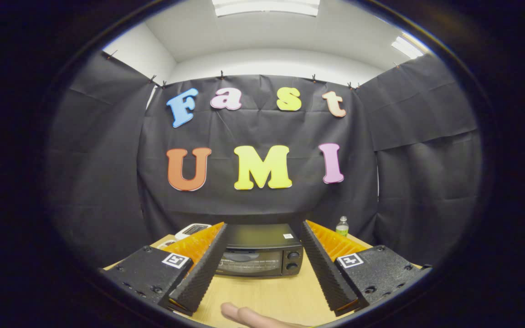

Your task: Open the toaster oven, put the food inside, and close the toaster oven door.

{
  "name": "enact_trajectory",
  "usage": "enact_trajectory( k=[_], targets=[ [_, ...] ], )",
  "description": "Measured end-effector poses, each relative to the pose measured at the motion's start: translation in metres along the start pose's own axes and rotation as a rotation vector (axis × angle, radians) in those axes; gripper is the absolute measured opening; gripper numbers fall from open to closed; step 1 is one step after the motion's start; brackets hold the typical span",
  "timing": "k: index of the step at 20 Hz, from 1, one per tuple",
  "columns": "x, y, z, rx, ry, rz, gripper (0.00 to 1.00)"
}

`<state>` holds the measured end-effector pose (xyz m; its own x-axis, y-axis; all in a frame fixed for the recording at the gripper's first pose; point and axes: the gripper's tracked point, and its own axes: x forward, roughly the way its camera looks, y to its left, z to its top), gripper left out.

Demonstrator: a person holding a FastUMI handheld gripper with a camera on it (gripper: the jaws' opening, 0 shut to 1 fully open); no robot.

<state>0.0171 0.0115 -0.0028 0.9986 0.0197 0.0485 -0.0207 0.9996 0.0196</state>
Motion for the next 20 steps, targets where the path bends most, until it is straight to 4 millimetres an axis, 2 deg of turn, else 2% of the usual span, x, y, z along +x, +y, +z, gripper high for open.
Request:
enact_trajectory(
  k=[5,10,13,16,20],
  targets=[
    [0.035,0.012,-0.025,0.016,0.01,0.027,1.0],
    [0.082,0.014,-0.058,0.006,0.014,0.03,1.0],
    [0.108,0.026,-0.085,0.048,0.045,0.064,1.0],
    [0.132,0.028,-0.102,0.033,0.061,0.062,1.0],
    [0.164,0.05,-0.129,0.013,0.101,0.087,1.0]
  ],
)
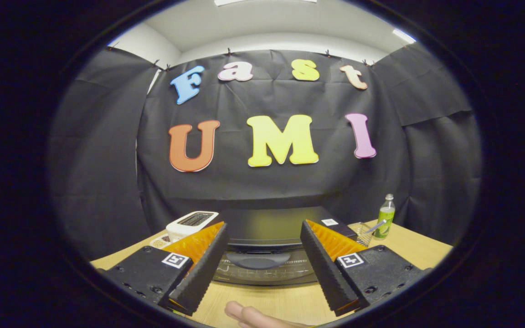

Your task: Open the toaster oven, put the food inside, and close the toaster oven door.

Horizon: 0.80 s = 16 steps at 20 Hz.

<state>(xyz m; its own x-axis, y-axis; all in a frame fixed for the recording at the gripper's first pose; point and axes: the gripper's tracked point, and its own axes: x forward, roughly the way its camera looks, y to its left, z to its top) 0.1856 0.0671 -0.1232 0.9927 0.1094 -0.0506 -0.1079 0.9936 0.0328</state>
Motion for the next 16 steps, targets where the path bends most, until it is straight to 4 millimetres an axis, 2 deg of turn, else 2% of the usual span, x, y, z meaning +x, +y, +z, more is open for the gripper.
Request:
enact_trajectory(
  k=[3,7,12,16],
  targets=[
    [0.022,-0.006,-0.027,-0.047,0.067,-0.054,1.0],
    [0.045,0.005,-0.065,-0.004,0.151,-0.014,1.0],
    [0.056,0.0,-0.069,-0.024,0.121,-0.037,1.0],
    [0.05,0.0,-0.07,-0.008,0.11,-0.04,1.0]
  ],
)
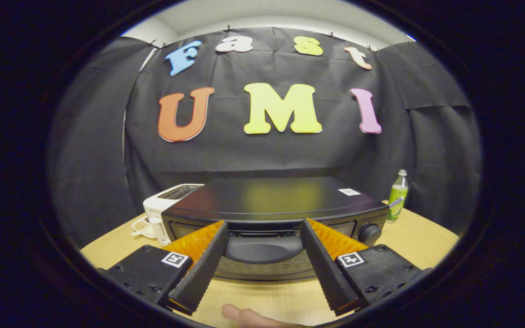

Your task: Open the toaster oven, put the food inside, and close the toaster oven door.

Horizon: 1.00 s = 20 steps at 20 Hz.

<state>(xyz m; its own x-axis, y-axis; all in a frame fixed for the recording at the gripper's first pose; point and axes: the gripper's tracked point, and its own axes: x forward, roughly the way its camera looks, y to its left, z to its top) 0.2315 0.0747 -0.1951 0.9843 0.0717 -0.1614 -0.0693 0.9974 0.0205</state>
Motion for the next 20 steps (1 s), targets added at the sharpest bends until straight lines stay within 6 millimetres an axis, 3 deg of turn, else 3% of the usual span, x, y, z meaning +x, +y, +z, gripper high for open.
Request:
enact_trajectory(
  k=[8,20],
  targets=[
    [-0.038,0.0,-0.018,-0.039,0.022,0.019,1.0],
    [-0.087,-0.003,-0.081,-0.021,0.319,0.03,1.0]
  ],
)
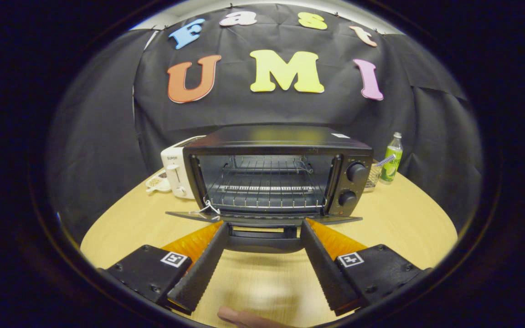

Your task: Open the toaster oven, put the food inside, and close the toaster oven door.

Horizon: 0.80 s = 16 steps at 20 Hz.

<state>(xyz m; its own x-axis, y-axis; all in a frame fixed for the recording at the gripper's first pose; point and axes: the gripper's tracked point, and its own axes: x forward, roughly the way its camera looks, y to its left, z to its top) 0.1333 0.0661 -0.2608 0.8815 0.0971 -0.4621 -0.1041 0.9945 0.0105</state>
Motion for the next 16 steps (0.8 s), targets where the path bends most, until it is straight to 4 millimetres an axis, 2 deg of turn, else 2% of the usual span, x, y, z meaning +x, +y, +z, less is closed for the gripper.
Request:
enact_trajectory(
  k=[8,11,16],
  targets=[
    [-0.004,-0.002,-0.031,-0.07,0.101,-0.035,1.0],
    [-0.004,-0.002,-0.049,-0.046,0.183,-0.016,1.0],
    [0.0,-0.019,-0.062,0.012,0.233,-0.04,1.0]
  ],
)
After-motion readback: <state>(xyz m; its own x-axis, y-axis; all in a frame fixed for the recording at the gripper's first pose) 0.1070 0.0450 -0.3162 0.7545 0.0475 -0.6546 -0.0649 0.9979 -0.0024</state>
